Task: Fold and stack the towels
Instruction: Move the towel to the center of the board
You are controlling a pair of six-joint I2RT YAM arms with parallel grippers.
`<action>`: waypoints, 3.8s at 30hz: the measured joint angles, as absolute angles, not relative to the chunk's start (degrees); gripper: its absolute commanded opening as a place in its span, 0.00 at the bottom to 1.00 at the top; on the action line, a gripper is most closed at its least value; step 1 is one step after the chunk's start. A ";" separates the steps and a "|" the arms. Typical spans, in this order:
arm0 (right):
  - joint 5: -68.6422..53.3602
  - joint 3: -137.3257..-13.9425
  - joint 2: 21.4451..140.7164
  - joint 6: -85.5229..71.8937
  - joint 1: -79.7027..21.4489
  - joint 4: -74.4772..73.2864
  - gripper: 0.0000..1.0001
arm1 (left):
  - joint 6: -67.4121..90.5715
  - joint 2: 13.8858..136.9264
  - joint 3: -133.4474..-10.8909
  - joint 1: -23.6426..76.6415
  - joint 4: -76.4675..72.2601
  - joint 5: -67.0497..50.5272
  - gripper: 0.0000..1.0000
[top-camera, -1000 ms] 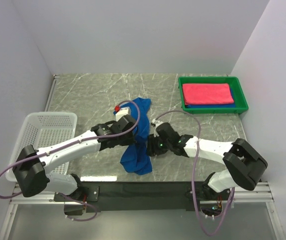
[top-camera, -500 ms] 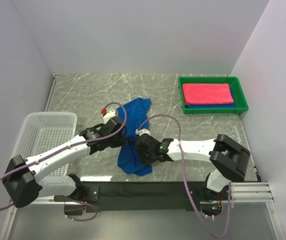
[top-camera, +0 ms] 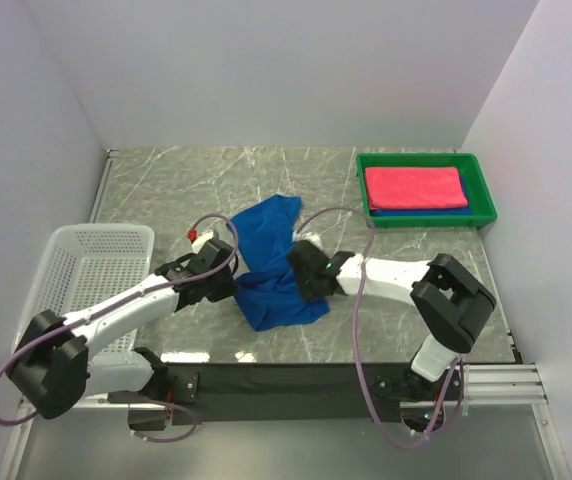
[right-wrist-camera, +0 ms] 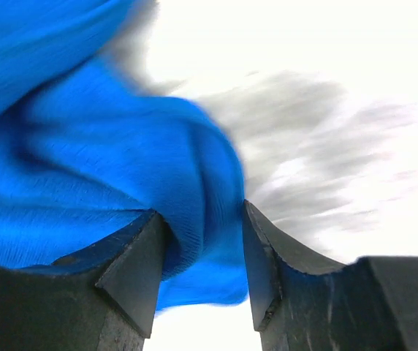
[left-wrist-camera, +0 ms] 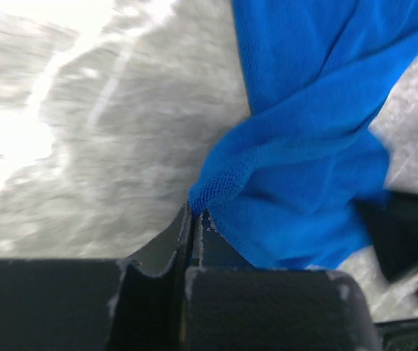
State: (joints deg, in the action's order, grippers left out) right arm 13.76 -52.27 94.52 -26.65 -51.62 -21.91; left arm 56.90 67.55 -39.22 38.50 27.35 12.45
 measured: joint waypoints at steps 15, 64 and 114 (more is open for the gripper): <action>8.19 -51.35 79.81 -21.91 -42.87 -21.04 0.52 | 58.30 78.02 -37.65 35.55 18.09 11.25 0.30; 5.89 -40.34 83.77 -29.34 -41.34 -18.00 0.00 | 70.04 98.15 -58.30 62.57 44.34 32.93 0.19; 5.08 -40.03 83.40 -29.32 -41.39 -17.61 0.00 | 71.09 75.99 -40.03 51.96 38.59 27.86 0.39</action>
State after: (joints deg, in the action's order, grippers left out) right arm 5.08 -40.03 83.40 -29.32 -41.39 -17.61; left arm 71.09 75.99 -40.03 51.96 38.59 27.86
